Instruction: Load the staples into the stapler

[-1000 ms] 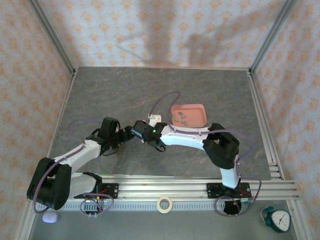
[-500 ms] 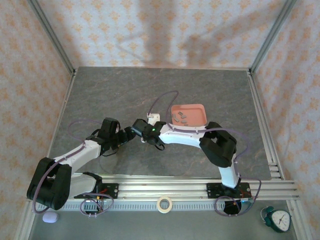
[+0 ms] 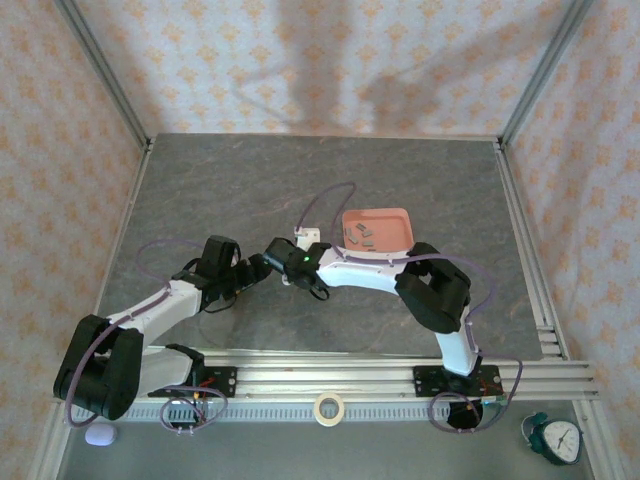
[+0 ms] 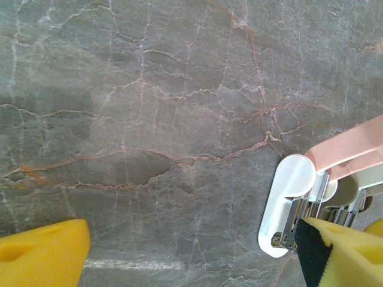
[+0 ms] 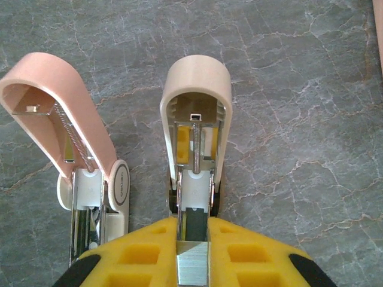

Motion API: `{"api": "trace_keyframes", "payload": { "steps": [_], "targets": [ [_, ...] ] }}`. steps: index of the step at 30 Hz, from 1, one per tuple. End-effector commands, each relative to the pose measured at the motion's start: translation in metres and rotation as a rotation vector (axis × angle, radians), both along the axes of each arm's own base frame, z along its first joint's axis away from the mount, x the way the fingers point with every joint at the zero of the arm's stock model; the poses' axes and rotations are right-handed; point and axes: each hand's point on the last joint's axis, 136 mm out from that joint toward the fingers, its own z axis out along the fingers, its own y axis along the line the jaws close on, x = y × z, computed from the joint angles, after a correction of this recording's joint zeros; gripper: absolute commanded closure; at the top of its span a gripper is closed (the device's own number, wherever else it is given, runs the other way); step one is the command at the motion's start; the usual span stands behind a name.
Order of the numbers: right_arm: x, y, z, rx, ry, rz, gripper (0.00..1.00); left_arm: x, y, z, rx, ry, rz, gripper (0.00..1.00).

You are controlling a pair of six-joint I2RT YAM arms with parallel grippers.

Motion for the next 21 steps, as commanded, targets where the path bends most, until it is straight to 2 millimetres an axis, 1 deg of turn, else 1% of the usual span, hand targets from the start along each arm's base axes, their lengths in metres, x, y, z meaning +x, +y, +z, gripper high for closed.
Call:
{"api": "trace_keyframes", "payload": {
  "steps": [1,11,15,21],
  "targets": [
    [0.0076,0.0041,0.0045,0.003,-0.024,-0.003,0.83,-0.002,0.0046,0.0004,0.03,0.004,-0.005,0.1],
    [0.0071,0.0078,0.0023,0.016,-0.016,0.003,0.83,-0.0025,0.0045,0.0005,0.03,0.003,-0.009,0.1],
    [0.0057,0.0026,-0.001,-0.008,-0.011,-0.004,0.83,-0.0029,0.004,0.0007,0.03,0.003,-0.014,0.1],
    [0.0057,-0.0012,0.0006,-0.024,-0.014,-0.005,0.83,-0.0027,0.0042,0.0006,0.03,0.001,-0.012,0.1]
  ]
}}
